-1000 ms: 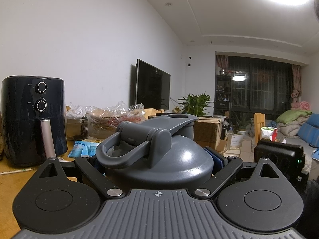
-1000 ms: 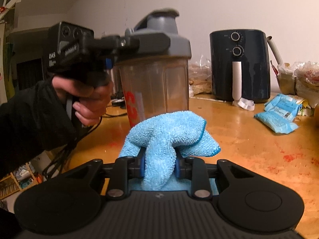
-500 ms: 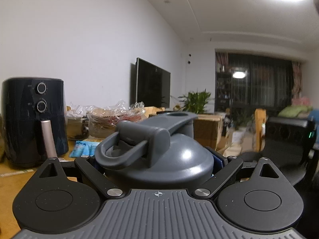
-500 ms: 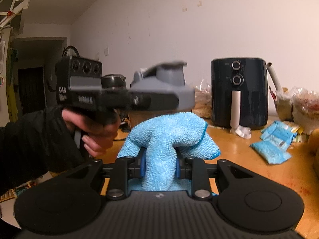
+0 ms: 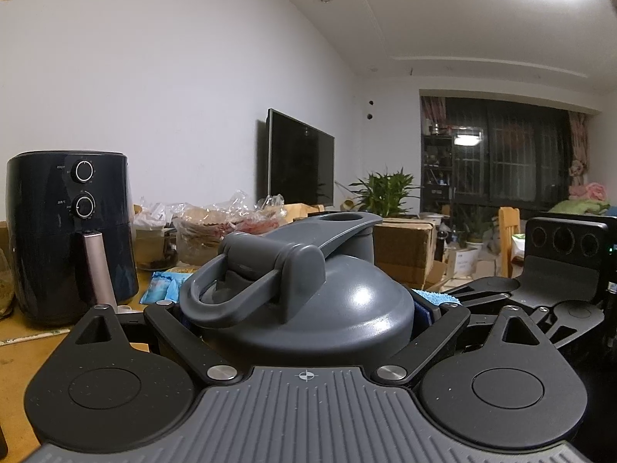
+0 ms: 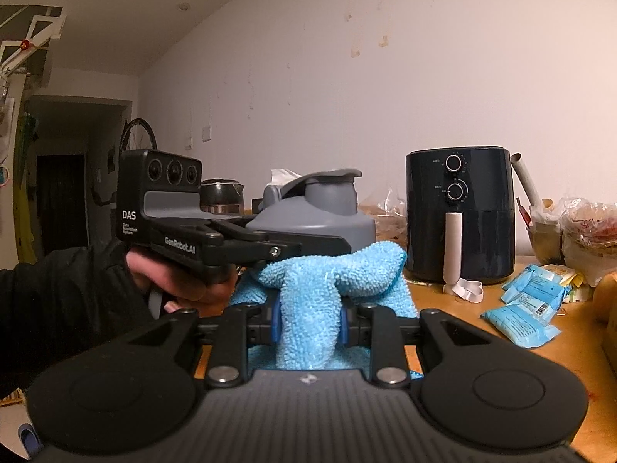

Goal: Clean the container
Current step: 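Rotate the left tool to twist the bottle base on the cloth while the right tool holds it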

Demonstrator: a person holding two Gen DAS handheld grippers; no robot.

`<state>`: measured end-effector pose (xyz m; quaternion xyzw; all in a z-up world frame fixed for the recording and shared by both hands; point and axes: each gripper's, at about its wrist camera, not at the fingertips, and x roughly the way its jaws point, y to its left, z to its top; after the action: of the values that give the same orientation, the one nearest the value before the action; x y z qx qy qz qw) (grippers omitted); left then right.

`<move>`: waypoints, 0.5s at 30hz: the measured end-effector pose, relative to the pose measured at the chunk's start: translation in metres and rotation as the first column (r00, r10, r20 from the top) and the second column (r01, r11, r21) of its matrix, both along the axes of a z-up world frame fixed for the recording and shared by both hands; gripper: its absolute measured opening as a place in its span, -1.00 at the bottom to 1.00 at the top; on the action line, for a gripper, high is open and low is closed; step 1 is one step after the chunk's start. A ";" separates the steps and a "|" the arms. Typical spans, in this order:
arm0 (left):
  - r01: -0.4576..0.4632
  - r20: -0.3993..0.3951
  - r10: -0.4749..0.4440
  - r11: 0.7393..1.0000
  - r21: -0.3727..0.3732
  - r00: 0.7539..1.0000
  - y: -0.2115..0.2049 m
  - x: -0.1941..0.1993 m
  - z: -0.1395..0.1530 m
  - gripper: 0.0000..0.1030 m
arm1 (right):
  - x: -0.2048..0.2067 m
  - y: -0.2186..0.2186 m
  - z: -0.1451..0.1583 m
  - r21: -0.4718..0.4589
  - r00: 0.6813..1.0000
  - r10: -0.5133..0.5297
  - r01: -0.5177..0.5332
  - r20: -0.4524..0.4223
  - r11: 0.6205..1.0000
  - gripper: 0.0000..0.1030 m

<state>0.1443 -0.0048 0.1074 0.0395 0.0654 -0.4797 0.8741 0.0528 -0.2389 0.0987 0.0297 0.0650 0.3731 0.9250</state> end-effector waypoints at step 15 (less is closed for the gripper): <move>-0.018 0.021 0.018 1.000 -0.022 1.000 0.000 -0.006 -0.002 0.85 | -0.001 -0.001 0.000 0.016 1.000 -0.009 0.009 -0.008 1.000 -0.54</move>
<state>0.1384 -0.0046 0.1052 0.0348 0.0512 -0.4720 0.8794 0.0523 -0.2402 0.0982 0.0387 0.0656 0.3692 0.9262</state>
